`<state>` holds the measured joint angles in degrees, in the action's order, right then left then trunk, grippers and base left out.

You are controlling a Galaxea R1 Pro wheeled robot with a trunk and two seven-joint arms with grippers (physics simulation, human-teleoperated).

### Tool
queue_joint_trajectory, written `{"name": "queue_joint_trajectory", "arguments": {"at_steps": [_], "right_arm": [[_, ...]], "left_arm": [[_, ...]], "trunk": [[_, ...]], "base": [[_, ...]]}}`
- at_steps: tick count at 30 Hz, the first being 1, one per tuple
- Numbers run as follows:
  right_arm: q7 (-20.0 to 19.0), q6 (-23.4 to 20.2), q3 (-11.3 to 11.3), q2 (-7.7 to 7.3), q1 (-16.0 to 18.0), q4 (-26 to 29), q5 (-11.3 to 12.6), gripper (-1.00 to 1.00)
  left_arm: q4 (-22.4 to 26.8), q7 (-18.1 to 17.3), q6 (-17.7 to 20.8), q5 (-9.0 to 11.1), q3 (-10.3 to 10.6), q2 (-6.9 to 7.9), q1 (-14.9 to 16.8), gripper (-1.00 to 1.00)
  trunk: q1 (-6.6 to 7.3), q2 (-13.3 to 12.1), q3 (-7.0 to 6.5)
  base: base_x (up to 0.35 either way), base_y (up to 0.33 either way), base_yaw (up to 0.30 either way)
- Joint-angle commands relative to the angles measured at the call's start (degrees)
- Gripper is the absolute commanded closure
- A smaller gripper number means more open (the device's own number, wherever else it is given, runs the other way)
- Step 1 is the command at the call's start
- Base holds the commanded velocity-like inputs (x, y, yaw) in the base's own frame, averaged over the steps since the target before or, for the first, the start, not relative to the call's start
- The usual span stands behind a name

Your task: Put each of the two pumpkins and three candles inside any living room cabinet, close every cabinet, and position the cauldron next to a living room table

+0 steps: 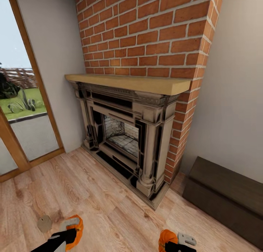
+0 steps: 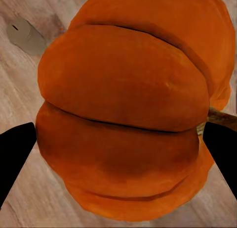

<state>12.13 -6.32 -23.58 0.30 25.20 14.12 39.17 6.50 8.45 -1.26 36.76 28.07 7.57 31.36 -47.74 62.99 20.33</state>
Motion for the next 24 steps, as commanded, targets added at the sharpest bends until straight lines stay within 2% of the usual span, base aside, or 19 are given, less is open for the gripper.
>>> {"name": "queue_joint_trajectory", "arguments": {"at_steps": [1,6,24], "right_arm": [[0.43,0.51,-0.49,-0.02,0.02,0.26,0.41,1.0],[0.43,2.8,-0.58,-0.03,0.06,-0.03,0.55,1.0],[0.28,3.25,-0.33,-0.04,0.02,-0.08,0.68,1.0]], "left_arm": [[-0.6,0.08,-2.14,0.83,0.57,0.0,-0.21,1.0],[-1.82,-0.08,-4.7,0.83,0.54,-0.48,-1.03,1.0],[-1.93,-0.1,-5.15,0.69,0.58,-0.7,-1.3,1.0]], "trunk": [[0.0,0.04,0.07],[0.0,0.04,0.26],[0.0,0.04,1.71]], "base": [[0.0,0.0,0.0],[0.0,0.0,-0.066],[0.0,0.0,-0.162]]}}
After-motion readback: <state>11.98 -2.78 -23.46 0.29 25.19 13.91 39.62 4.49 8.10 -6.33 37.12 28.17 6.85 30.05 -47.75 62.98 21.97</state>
